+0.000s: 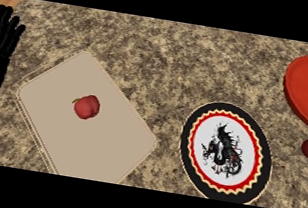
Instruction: Pick the pear from the plate and place it in the bowl
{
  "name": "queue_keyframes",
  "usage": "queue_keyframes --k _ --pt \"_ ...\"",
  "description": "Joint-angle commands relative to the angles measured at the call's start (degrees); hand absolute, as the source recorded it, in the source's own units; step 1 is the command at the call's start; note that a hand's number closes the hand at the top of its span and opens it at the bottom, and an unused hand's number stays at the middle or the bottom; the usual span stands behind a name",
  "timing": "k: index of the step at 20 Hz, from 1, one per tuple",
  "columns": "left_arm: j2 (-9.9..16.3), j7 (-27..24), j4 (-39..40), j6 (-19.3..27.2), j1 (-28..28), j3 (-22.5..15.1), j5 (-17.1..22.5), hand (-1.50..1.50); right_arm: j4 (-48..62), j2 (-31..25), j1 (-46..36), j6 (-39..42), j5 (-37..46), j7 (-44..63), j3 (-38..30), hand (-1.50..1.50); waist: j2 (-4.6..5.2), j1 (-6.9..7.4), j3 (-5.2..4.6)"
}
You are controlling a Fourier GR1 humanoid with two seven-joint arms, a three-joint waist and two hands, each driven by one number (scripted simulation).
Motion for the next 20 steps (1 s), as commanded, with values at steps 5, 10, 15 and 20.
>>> queue_keyframes --k 5,10,15,20 --pt "-1.2 -0.3 -0.8 0.1 0.3 -1.8 -1.0 0.0 -1.3 3.1 -5.4 12.8 0.9 -2.9 4.0 1.5 -0.1 1.78 -0.22" --pt "0.8 0.6 1.9 0.1 -2.9 0.1 -0.9 0.0 -3.1 6.7 -8.7 13.7 3.3 -0.7 8.6 1.5 -0.14 0.83 -0.34" --pt "-1.1 1.0 1.3 1.2 -2.4 -1.6 -2.0 0.0 -3.0 13.1 -10.7 12.0 4.6 2.8 11.6 1.5 -0.28 0.34 -0.36" --pt "-0.9 -0.2 0.2 1.0 -1.0 -0.8 -1.9 0.0 0.0 20.0 -9.3 3.9 5.8 3.8 13.0 1.5 -0.05 0.8 -0.23"
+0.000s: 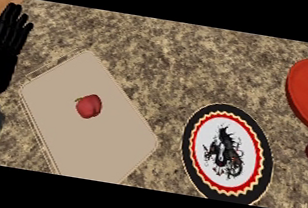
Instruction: Pick the pear from the plate and place it in the bowl
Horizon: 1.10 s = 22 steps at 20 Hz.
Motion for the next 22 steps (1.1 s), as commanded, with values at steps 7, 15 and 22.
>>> queue_keyframes --k 7,15,22 --pt "0.7 -2.0 2.8 -1.3 0.0 1.5 0.2 0.0 6.4 9.8 -2.0 -7.6 3.6 5.7 1.7 1.5 0.18 -0.25 0.02" --pt "-0.6 0.5 2.1 -0.3 -2.1 0.0 -0.1 0.0 11.9 14.4 -2.0 -2.8 -1.7 8.2 -3.7 -1.5 0.51 0.26 0.17" --pt "-0.2 -0.9 1.5 -1.3 -0.9 0.9 0.6 0.0 12.1 13.7 -1.0 -4.6 -11.4 5.3 -13.4 -1.5 0.43 -0.07 0.18"
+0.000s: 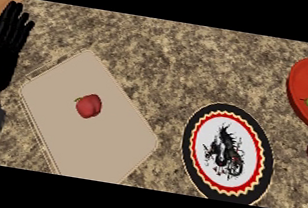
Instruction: Pick the pear from the plate and place it in the bowl
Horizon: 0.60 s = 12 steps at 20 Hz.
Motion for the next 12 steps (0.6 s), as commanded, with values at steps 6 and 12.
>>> queue_keyframes --k 6,12 --pt "0.7 -0.3 1.5 -0.2 -2.0 0.4 -0.3 0.0 1.1 -6.3 0.6 -1.0 -10.5 1.4 -10.8 -1.5 0.75 0.1 0.15" --pt "0.8 -1.1 0.8 -1.1 0.0 1.0 0.5 0.0 2.6 -14.1 3.3 4.7 -14.4 4.6 -14.6 -1.5 1.04 0.69 0.3"
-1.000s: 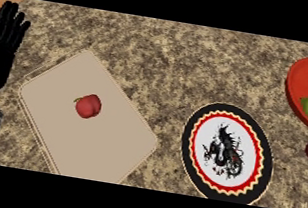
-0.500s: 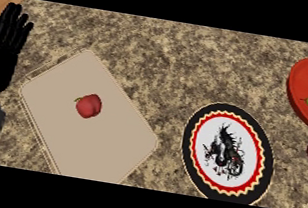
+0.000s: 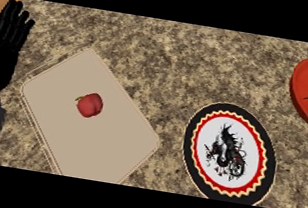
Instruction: Pick the pear from the plate and place it in the bowl
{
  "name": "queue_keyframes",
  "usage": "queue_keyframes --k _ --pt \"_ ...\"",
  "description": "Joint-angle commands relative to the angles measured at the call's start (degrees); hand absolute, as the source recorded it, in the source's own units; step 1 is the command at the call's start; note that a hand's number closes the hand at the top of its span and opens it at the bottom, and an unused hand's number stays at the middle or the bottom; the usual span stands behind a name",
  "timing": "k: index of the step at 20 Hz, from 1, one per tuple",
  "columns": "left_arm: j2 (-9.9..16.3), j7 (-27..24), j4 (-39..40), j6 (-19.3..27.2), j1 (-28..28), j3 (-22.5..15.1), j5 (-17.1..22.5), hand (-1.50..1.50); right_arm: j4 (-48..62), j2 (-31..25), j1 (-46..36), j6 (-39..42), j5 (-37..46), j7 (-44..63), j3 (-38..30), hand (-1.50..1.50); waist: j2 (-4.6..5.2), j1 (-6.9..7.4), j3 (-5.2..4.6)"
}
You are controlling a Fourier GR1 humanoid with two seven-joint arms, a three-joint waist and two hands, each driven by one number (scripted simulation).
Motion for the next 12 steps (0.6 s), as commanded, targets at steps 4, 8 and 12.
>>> queue_keyframes --k 4,8,12 --pt "-0.2 -1.0 -0.5 -0.9 1.4 0.1 0.5 0.0 0.6 -6.1 3.9 6.3 -4.0 0.4 -3.9 -1.5 0.35 0.4 0.25" --pt "0.5 0.3 -0.4 -0.5 0.2 0.5 0.5 0.0 0.4 -7.1 5.9 8.8 -5.7 -0.4 -5.6 -1.5 0.55 0.08 0.47" --pt "-0.6 0.0 -1.1 0.2 0.1 -0.1 0.3 0.0 -0.4 -8.8 7.4 11.2 -6.3 -0.2 -6.1 -1.5 0.67 -0.3 0.66"
